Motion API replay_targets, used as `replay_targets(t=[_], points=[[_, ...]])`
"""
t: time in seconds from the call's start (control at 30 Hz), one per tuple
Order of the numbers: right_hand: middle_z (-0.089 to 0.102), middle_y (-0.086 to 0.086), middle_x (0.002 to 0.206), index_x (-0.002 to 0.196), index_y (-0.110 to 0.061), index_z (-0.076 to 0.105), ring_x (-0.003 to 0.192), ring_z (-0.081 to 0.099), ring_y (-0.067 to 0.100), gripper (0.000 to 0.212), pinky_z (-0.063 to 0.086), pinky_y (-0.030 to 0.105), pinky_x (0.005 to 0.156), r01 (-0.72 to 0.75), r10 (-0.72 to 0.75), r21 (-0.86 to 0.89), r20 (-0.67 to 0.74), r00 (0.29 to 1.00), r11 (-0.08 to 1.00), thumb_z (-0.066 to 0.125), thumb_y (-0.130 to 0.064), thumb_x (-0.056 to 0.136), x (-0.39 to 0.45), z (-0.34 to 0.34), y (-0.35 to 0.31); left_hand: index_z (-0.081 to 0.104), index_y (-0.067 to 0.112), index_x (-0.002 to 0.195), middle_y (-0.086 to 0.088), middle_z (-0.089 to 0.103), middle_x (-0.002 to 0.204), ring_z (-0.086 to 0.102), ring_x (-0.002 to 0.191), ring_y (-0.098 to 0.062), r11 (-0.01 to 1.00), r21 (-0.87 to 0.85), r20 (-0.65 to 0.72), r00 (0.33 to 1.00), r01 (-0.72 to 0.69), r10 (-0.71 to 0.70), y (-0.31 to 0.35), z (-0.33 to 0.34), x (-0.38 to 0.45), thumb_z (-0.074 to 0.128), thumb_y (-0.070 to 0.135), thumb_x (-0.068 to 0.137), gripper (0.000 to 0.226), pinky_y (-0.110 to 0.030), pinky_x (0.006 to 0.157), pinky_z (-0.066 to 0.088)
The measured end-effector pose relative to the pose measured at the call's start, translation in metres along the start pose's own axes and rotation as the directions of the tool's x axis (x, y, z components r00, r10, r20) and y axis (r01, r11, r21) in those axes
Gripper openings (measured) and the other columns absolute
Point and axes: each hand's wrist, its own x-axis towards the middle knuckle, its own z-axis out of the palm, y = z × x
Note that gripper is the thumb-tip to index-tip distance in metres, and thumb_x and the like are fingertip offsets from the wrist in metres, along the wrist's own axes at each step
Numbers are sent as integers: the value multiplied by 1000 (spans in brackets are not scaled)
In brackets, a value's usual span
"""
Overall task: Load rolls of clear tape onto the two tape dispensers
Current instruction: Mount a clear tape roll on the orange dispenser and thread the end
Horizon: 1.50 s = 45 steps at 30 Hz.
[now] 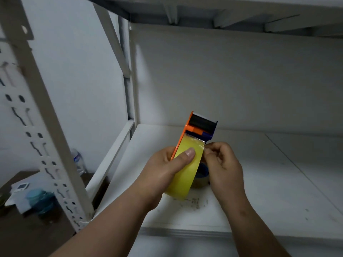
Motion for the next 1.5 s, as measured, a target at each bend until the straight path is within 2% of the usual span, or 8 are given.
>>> replay_targets(t=[0.17,0.3,0.53,0.7,1.03,1.2,1.37,1.5], points=[[63,0,77,74,-23,58,75,62,18,15,52,30,66,67,-68,-13,-63,996,998,54,-35,82,-16,35,-5,66,-3,98,-34,67,98,67,90,-50,999,-17,-93,995,32,-33,-17,-32,-10,71,59,69,69,-54,80,55],[62,-3,81,72,-27,58,75,58,9,22,42,12,62,83,-91,-138,-51,995,987,57,-48,79,-26,59,-2,66,-6,92,-32,69,89,66,73,-33,998,-43,-150,987,46,-52,-29,-49,-19,72,59,66,70,-39,68,49],[62,-5,93,98,-16,74,81,59,-9,19,45,3,66,-44,47,-85,41,998,995,72,-26,82,-32,78,5,63,-8,86,-17,63,73,58,67,-25,993,-53,-243,963,104,-114,-43,-56,-26,75,66,56,81,-38,65,44],[62,-2,92,81,-26,74,79,59,-3,9,48,10,66,-151,156,-43,126,980,988,71,-17,82,-31,81,11,65,-5,82,-10,64,68,60,63,-22,985,22,-328,932,174,-157,-54,-54,-28,74,69,54,80,-33,59,45],[56,-11,87,72,-29,67,78,58,2,18,46,10,67,32,-2,-169,175,984,985,70,-14,83,-31,82,25,62,-7,81,-27,66,72,61,60,-22,968,9,-415,882,251,-225,-58,-48,-35,75,70,54,82,-32,58,44],[49,-18,88,76,-33,63,85,56,15,4,52,44,77,157,-118,-280,149,982,947,62,-35,80,-29,86,28,51,13,69,-7,55,66,52,59,-19,939,110,-443,862,326,-247,-51,-53,-27,73,72,57,65,-32,59,39],[46,-11,90,75,-23,64,87,52,14,10,49,46,76,244,-231,-370,79,970,897,58,-29,80,-29,98,30,48,30,126,-2,72,102,73,90,-16,928,73,-223,913,366,-342,-42,-74,-24,76,48,57,76,-38,89,56],[48,-8,91,74,-18,61,86,53,16,16,50,45,74,249,-253,-349,35,967,904,54,-30,81,-28,110,30,48,41,136,-4,74,113,70,104,-22,947,74,-6,950,313,-313,-43,-94,-26,74,22,66,78,-47,100,51]])
